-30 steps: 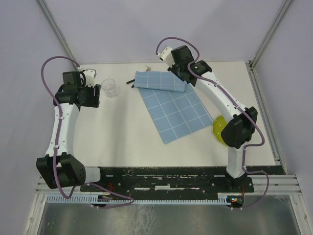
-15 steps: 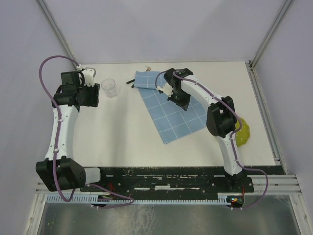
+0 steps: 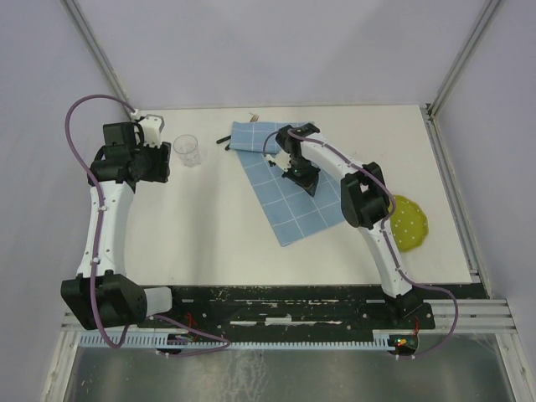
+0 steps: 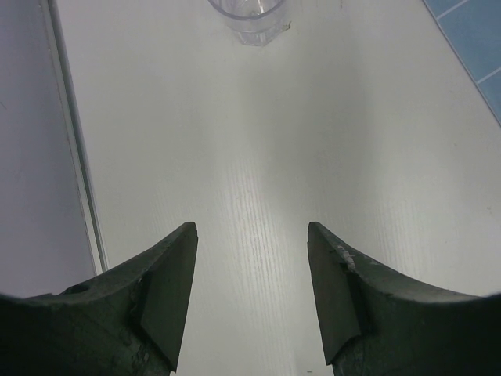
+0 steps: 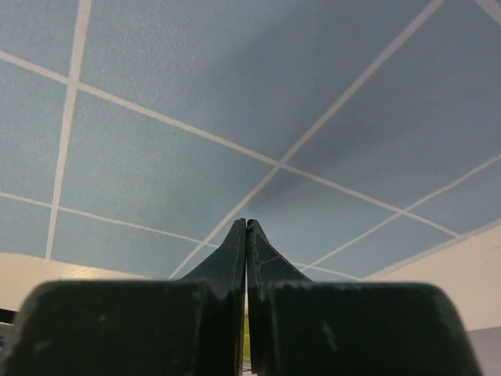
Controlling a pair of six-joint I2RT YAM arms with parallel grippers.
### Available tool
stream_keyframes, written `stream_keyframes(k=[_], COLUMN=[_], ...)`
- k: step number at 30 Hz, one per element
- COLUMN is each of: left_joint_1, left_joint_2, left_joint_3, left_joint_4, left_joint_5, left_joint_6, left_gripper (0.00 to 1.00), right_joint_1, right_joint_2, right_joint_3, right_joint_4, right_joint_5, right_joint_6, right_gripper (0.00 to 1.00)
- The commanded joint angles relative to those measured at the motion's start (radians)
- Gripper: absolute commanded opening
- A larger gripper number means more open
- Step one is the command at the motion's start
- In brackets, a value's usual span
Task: Set the dinner table for one person
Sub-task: Move the napkin to the center of the board.
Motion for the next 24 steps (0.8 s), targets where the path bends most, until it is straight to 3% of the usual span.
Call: stream_keyframes(k=[1,15,24], left_joint_1=[-0.002,-0.002,-0.004], left_joint_2=[-0.021,0.013,0.028], left_joint_3=[0.053,0.130,0.134], left_joint_4=[0.011,-0.010,0.017], left_joint_5=[0.003,-0.020,0.002], left_joint_6=[-0.010,0.009,0.010], left_gripper=[0.65,0.65,0.65], right_joint_1=[-0.002,0.020,0.179], right_joint_2=[0.017,0.031,-0.033], right_joint_3=[0.033,-0.064,-0.285], right_joint_4=[0.035,0.033,0.106], right_joint_5=[-0.023,-0.095,-0.185], right_joint_6=[0.017,0.052,0.110], right_gripper=[0.02,0.02,0.02])
